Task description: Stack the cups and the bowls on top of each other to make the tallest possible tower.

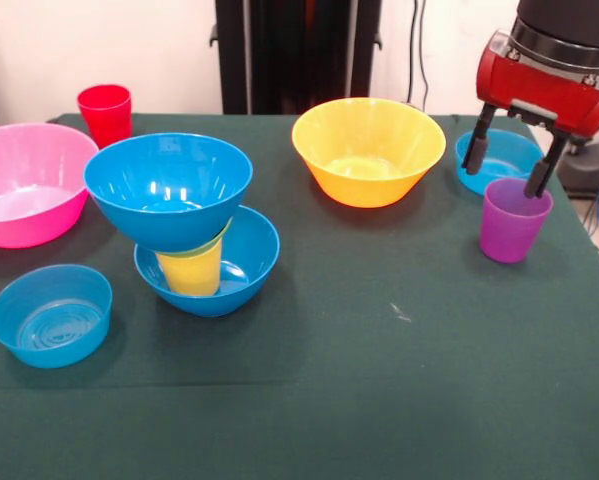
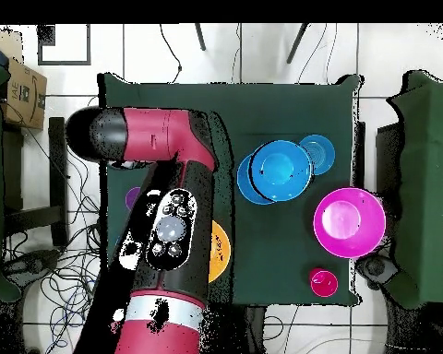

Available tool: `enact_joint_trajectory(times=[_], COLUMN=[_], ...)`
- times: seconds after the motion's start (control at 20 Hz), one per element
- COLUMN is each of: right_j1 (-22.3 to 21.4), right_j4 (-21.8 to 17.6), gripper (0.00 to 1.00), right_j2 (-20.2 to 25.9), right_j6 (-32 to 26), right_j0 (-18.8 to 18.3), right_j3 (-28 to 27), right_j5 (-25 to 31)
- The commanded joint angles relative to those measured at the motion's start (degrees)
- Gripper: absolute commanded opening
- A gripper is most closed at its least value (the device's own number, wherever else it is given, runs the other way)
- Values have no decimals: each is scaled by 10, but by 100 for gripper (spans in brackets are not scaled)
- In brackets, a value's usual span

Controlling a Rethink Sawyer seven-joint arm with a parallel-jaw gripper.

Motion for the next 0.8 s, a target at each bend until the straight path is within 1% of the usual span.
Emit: enact_joint_trajectory(times=[0.05, 0.3, 0.55, 0.8], right_j1=[-52, -55, -56, -57], right_j4=[-41, -51, -63, -68], gripper=[100, 100, 100, 100], right_j2=[108, 124, 136, 141], right_j6=[-173, -162, -154, -145], right_j0=[-60, -69, -74, -73], right_j3=[54, 69, 71, 78], right_j5=[-11, -16, -15, -9])
